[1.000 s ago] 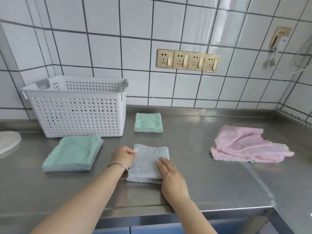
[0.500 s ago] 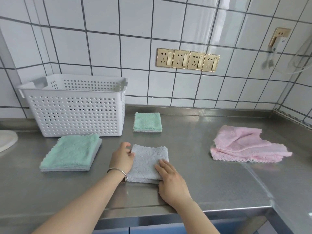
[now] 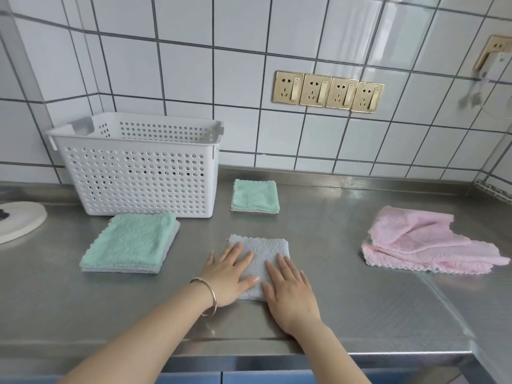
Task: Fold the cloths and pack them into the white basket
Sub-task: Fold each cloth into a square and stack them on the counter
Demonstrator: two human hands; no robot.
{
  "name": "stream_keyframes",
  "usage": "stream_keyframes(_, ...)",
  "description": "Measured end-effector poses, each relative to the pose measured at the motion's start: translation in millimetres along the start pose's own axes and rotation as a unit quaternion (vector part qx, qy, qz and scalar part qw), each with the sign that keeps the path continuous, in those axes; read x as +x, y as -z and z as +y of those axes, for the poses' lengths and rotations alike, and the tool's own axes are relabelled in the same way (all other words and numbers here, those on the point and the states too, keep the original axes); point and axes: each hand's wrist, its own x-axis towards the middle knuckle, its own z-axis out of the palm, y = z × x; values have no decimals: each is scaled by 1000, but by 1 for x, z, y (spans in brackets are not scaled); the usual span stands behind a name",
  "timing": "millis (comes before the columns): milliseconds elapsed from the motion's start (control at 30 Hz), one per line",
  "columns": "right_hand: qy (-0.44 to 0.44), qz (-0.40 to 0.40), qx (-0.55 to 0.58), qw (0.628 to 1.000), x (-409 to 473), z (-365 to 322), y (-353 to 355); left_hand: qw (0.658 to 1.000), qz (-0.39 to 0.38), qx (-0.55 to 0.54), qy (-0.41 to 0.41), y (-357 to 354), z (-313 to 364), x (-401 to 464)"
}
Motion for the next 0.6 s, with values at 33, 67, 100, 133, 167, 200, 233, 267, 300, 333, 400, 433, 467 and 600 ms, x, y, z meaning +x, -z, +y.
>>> stream_keyframes(33, -3, -4, -8, 1000, 2, 0, 1, 1000, 5, -6, 1, -1, -1, 2)
stream_keyframes(67, -8, -10, -13, 1000, 2, -1, 2, 1000, 9, -9, 4, -3, -2, 2)
stream_keyframes(100, -11, -16, -16, 1000, 3, 0, 3, 1000, 14, -13, 4, -4, -3, 5)
stream_keyframes(133, -13, -25, -16, 999, 3, 0, 5, 1000, 16, -21, 1, -5, -2, 5)
stream_keyframes(167, -15, -34, -10, 999, 3, 1, 6, 999, 20, -36, 2, -6, -2, 6)
stream_keyframes(200, -23, -37, 9, 999, 3, 3, 9, 997, 41, -63, 3, -5, -1, 6)
stream_keyframes(233, -38, -29, 45, 998, 3, 5, 13, 990, 83, -109, 17, -4, 0, 5)
stream_keyframes(267, -60, -6, 87, 994, 4, 6, 17, 976, 141, -158, 51, -2, -1, 3)
stream_keyframes(300, -91, 30, 126, 987, 3, 7, 21, 956, 200, -188, 101, -1, -4, -1)
stream_keyframes(333, -129, 67, 155, 977, 3, 8, 25, 940, 240, -188, 156, 1, -7, -4)
stream_keyframes(400, -192, 88, 197, 957, 5, 8, 31, 936, 228, -138, 230, 4, -11, -11)
stream_keyframes(433, -212, 74, 214, 951, 7, 7, 31, 943, 197, -118, 242, 4, -11, -12)
stream_keyframes(467, -226, 57, 230, 945, 10, 5, 30, 947, 175, -108, 246, 3, -10, -12)
stream_keyframes(600, -252, 51, 256, 932, 12, -3, 20, 949, 173, -104, 243, -4, -4, -10)
